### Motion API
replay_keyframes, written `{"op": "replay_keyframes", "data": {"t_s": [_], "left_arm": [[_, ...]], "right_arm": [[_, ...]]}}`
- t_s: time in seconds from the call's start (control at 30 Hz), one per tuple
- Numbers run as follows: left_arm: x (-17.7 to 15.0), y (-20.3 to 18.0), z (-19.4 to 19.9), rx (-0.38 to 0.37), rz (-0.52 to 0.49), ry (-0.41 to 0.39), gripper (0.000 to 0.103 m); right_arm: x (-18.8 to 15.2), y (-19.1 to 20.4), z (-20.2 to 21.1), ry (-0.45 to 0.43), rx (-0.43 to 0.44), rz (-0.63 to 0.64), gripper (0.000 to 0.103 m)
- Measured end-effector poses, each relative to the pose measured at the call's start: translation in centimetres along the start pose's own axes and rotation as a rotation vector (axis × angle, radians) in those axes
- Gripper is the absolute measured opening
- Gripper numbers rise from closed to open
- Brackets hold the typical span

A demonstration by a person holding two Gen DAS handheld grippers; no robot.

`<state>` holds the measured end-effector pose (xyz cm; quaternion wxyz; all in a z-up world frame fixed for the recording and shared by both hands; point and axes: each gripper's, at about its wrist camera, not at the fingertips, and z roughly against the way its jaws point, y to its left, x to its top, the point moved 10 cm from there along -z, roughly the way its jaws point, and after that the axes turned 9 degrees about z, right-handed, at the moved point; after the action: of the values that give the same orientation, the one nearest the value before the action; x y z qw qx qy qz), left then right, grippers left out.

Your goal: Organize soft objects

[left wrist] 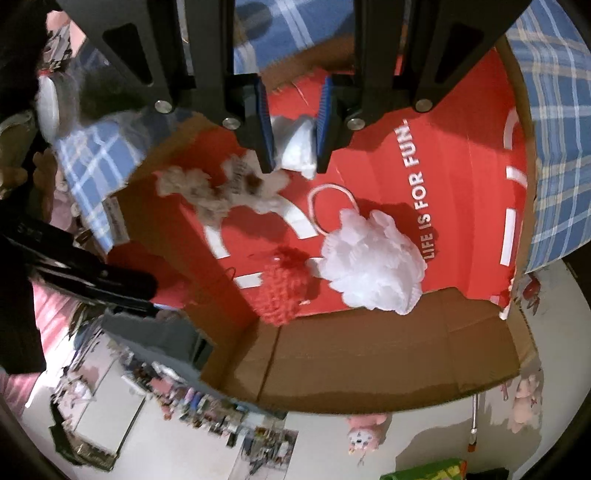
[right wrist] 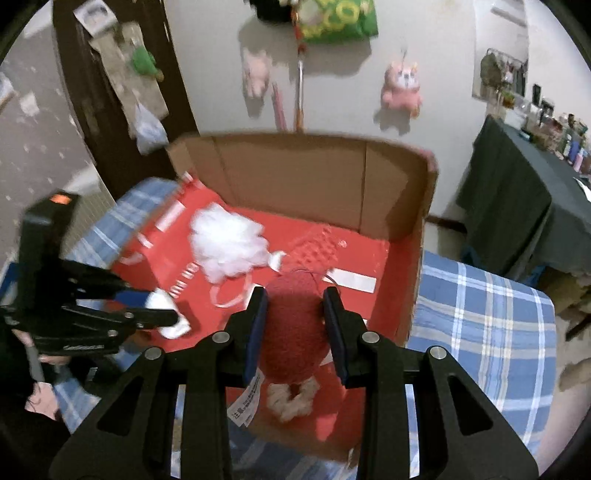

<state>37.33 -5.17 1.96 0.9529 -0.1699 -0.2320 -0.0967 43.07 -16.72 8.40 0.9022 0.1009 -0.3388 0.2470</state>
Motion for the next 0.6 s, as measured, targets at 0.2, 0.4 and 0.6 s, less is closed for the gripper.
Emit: {"op": "replay_keyframes", "data": {"t_s": [0.2,0.4,0.6], "left_arm": [[1.7,0.8,-3.0,0.072,-0.016,0.05,0.023],[2.7,1.0,-4.3,0.138,-0.051,0.052,0.023],[2.7,1.4,-5.0,0.168,-0.066,0.046,0.025]], "right_arm": [[0.2,-0.7,-5.6,0.176,-0.075,0.06,0.03],[-0.4,-0.8,-9.1,0.303,-0.146,0.121,0.03],[-1.3,-1.9,-10.6,0.348,-0.165,0.105,0.03]]}}
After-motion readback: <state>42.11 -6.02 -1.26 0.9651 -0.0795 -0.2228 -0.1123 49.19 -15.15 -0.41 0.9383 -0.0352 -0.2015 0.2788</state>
